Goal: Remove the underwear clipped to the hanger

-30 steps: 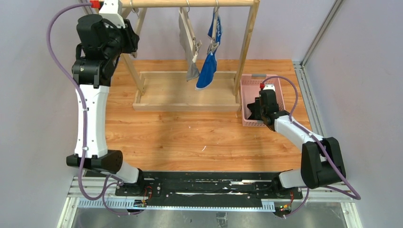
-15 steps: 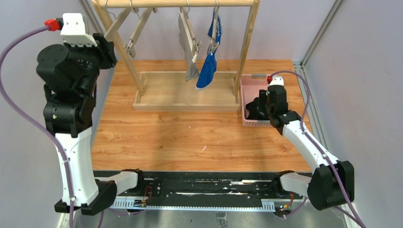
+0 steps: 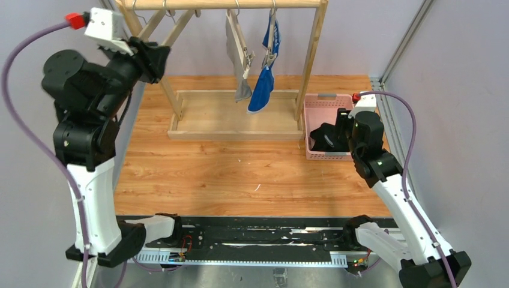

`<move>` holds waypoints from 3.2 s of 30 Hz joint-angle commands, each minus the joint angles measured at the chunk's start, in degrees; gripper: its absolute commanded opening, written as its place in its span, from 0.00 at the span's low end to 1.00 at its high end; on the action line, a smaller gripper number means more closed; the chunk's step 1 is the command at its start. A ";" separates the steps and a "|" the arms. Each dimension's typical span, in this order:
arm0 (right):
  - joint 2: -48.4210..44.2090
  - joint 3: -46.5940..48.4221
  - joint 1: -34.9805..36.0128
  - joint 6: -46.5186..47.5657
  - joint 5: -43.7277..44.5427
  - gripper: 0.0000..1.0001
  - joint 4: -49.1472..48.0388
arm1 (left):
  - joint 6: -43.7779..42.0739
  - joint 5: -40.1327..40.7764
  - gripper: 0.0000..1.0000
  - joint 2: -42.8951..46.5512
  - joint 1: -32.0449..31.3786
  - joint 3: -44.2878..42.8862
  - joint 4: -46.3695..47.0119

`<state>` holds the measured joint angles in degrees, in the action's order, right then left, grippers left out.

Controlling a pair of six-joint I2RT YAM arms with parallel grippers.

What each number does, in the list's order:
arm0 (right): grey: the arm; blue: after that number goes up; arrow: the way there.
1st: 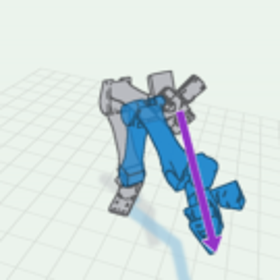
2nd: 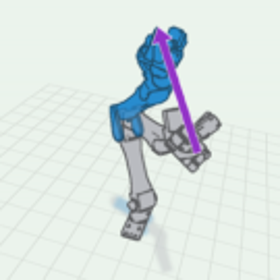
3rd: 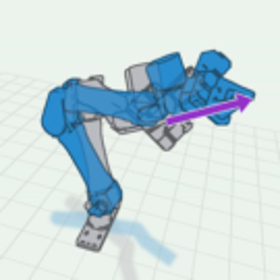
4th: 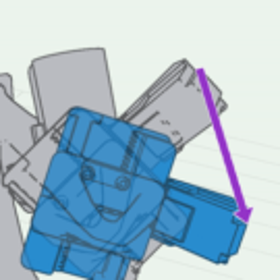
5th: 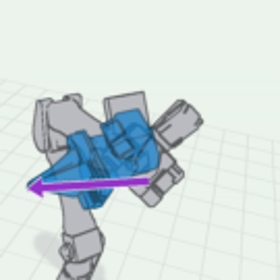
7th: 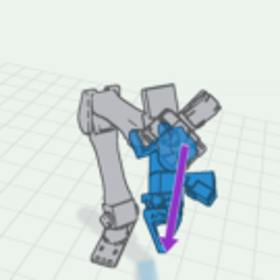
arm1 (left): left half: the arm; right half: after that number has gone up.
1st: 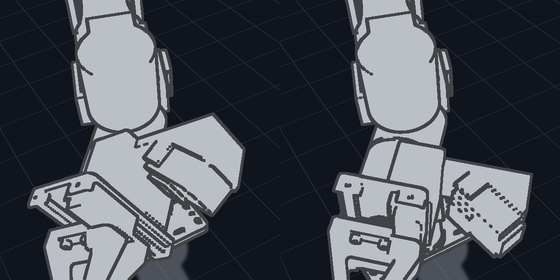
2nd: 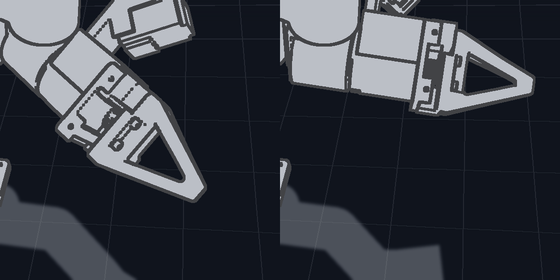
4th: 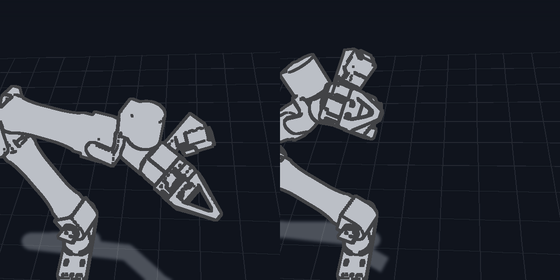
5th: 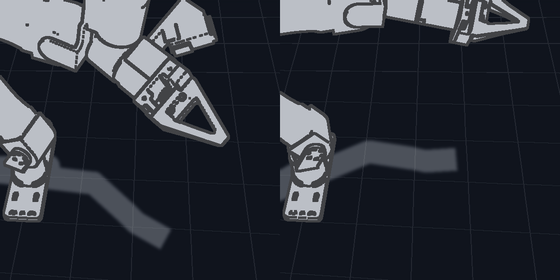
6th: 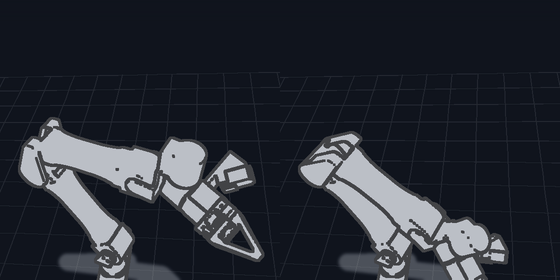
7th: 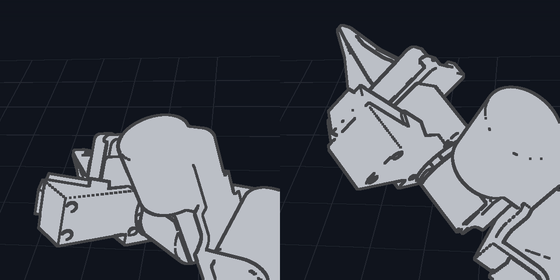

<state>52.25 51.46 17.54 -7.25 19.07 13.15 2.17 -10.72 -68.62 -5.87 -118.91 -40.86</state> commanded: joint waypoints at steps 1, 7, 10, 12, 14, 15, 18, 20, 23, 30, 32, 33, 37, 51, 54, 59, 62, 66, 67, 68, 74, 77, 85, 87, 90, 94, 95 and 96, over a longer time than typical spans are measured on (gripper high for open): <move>-2.29 2.64 2.91 0.92 0.94 0.55 3.62 | 0.36 0.17 0.41 -4.81 -9.06 -4.19 0.69; -4.14 2.74 5.73 0.70 2.29 0.55 5.38 | 1.25 2.35 0.43 -13.69 -16.93 -11.77 0.56; -5.26 2.15 6.67 0.85 2.47 0.55 5.64 | 0.86 3.73 0.44 -17.89 -19.39 -15.66 0.54; -5.76 1.89 6.94 1.11 2.31 0.55 5.78 | 1.56 2.88 0.46 -20.90 -19.63 -18.61 0.53; -6.21 1.90 7.30 1.26 2.22 0.55 6.32 | 3.03 2.20 0.48 -23.78 -19.73 -20.89 1.26; -6.39 2.01 7.45 1.27 2.15 0.55 6.55 | 3.76 1.41 0.51 -24.64 -19.78 -21.58 1.85; -7.08 2.31 8.05 1.36 1.63 0.55 7.16 | 5.76 0.86 0.58 -26.05 -19.77 -20.95 4.50; -7.37 2.33 8.52 1.53 1.86 0.55 7.59 | 6.35 1.98 0.60 -26.54 -19.72 -19.84 5.56; -7.76 2.32 8.89 1.67 2.08 0.55 8.03 | 7.69 4.31 0.62 -26.65 -19.74 -16.23 8.25; -8.51 2.29 9.77 1.71 1.80 0.54 9.08 | 8.55 5.54 0.63 -30.77 -19.76 -17.08 9.59; -8.65 1.95 9.88 1.87 1.59 0.54 9.03 | 8.68 5.90 0.63 -31.70 -19.75 -17.59 9.47; -8.65 1.87 9.95 1.93 1.49 0.54 9.01 | 8.72 6.21 0.63 -31.96 -19.78 -17.51 9.48; -8.31 1.48 10.13 1.97 1.16 0.54 8.66 | 8.62 7.52 0.64 -32.60 -19.71 -17.28 9.38; -8.17 -0.21 10.41 2.04 1.26 0.53 6.70 | 4.16 13.30 0.58 -31.54 -19.75 -14.54 6.67; -7.60 -0.24 10.41 1.88 1.16 0.53 6.58 | 3.28 13.93 0.50 -31.11 -19.76 -13.57 6.36; -7.23 -0.16 10.49 1.88 1.04 0.52 6.51 | 1.43 15.05 0.48 -30.37 -19.78 -12.08 6.36; -7.25 -0.31 10.58 1.92 1.05 0.52 6.34 | 0.80 15.02 0.45 -30.34 -19.78 -11.88 6.65; -7.29 -0.42 10.66 2.14 1.31 0.52 6.40 | 0.15 14.90 0.27 -30.36 -19.77 -11.73 7.12; -7.33 -0.52 10.67 2.22 1.38 0.52 6.45 | -0.01 14.87 0.21 -30.23 -19.76 -11.58 7.31; -7.38 -0.62 10.67 2.23 1.39 0.52 6.42 | -0.18 14.91 0.14 -30.11 -19.78 -11.34 7.62; -7.60 -1.42 10.67 2.41 1.29 0.53 6.19 | -1.05 14.98 0.00 -29.28 -19.75 -10.77 8.65; -7.52 -1.61 10.77 2.37 1.13 0.53 6.09 | -1.66 14.76 0.00 -28.67 -19.78 -10.82 9.06; -7.34 -2.47 10.76 2.19 0.27 0.53 5.40 | -3.51 16.95 0.00 -25.58 -19.76 -8.15 12.49; -7.34 -2.56 10.76 2.21 0.14 0.53 5.40 | -3.87 17.28 0.00 -24.86 -19.74 -7.05 13.57; -7.47 -2.54 10.76 2.15 0.31 0.53 5.35 | -3.88 17.40 0.00 -24.71 -19.73 -6.80 13.68; -7.51 -2.65 10.77 2.23 0.39 0.53 5.30 | -3.97 17.33 0.00 -24.01 -19.78 -5.96 12.85; -7.39 -2.61 10.76 2.22 0.43 0.53 5.34 | -4.09 17.36 0.00 -23.50 -19.77 -5.22 12.89; -7.28 -2.60 10.76 2.23 0.37 0.53 5.27 | -4.23 17.43 0.00 -22.99 -19.72 -4.23 13.06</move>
<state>45.28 49.52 26.92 -5.69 19.53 19.55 -1.10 5.91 -94.52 -25.32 -125.08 -31.20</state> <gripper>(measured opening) 0.530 0.079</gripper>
